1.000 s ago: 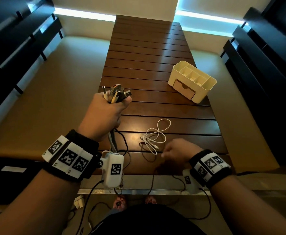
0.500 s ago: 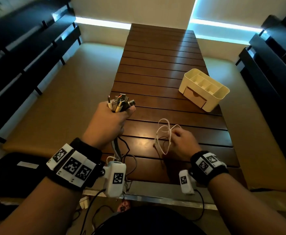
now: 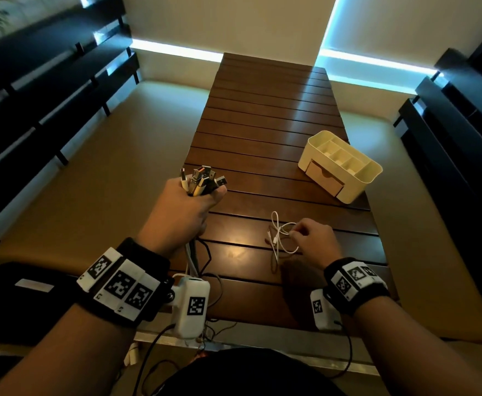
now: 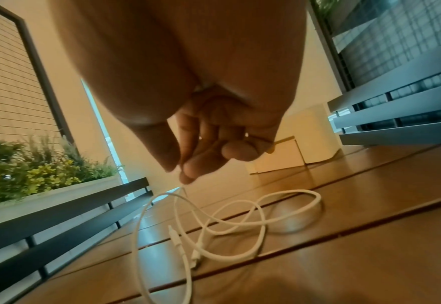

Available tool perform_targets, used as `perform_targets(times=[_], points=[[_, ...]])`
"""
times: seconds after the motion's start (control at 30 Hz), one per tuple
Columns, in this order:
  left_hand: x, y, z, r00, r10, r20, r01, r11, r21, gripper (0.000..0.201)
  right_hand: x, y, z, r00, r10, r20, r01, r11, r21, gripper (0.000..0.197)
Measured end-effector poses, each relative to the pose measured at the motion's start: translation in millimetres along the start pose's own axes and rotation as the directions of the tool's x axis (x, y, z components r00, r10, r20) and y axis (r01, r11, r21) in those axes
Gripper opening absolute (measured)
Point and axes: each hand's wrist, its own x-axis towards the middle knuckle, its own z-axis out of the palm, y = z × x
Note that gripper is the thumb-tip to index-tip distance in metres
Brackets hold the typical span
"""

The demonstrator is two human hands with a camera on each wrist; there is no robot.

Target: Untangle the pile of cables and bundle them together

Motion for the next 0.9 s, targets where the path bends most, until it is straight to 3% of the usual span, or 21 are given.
perform_targets(times=[0.07,0.17,0.23,0.33,0.47,0.63,0.73,0.9], points=[[2.7,-1.2,1.2,1.000,0.011,0.002,-0.011,1.000,0.011,0.024,-7.4,-12.2,3.2,0.992,-0.121,0.048,0.120,0.992,0.028,0.008],[7.4,-2.6,2.9,0.999,0.032,-0.006,-0.032,0.999,0.014,0.024,-16.8,-21.6,18.1,0.941,-0.213,0.261,0.237,0.969,-0.064,0.009],[10.0,-2.6,3.5,0.999,0.029,-0.013,-0.029,1.000,0.010,0.027,-14.7,-19.8,30.9,0.913,-0.197,0.358,0.275,0.944,-0.183,0.020],[12.6,-3.3,1.6,0.999,0.026,-0.025,-0.026,0.999,0.030,0.032,-5.2,-13.8,40.8,0.914,-0.152,0.377,0.310,0.861,-0.404,0.037],[14.1,-2.8,-1.2,0.999,0.016,-0.031,-0.014,0.998,0.056,0.030,6.6,-1.7,38.9,0.918,-0.075,0.390,0.302,0.768,-0.565,0.033],[15.5,-0.4,1.2,1.000,0.001,-0.021,0.000,0.999,0.044,0.029,16.3,2.8,37.5,0.962,-0.045,0.270,0.167,0.879,-0.448,0.019],[18.0,-1.3,2.6,1.000,0.007,-0.004,-0.007,0.999,0.050,0.026,21.3,2.0,40.9,0.978,-0.005,0.207,0.076,0.939,-0.336,0.026],[19.7,-2.4,4.2,1.000,0.014,0.021,-0.016,0.997,0.070,0.024,30.3,4.8,57.4,0.968,0.028,0.248,0.046,0.957,-0.286,0.037]])
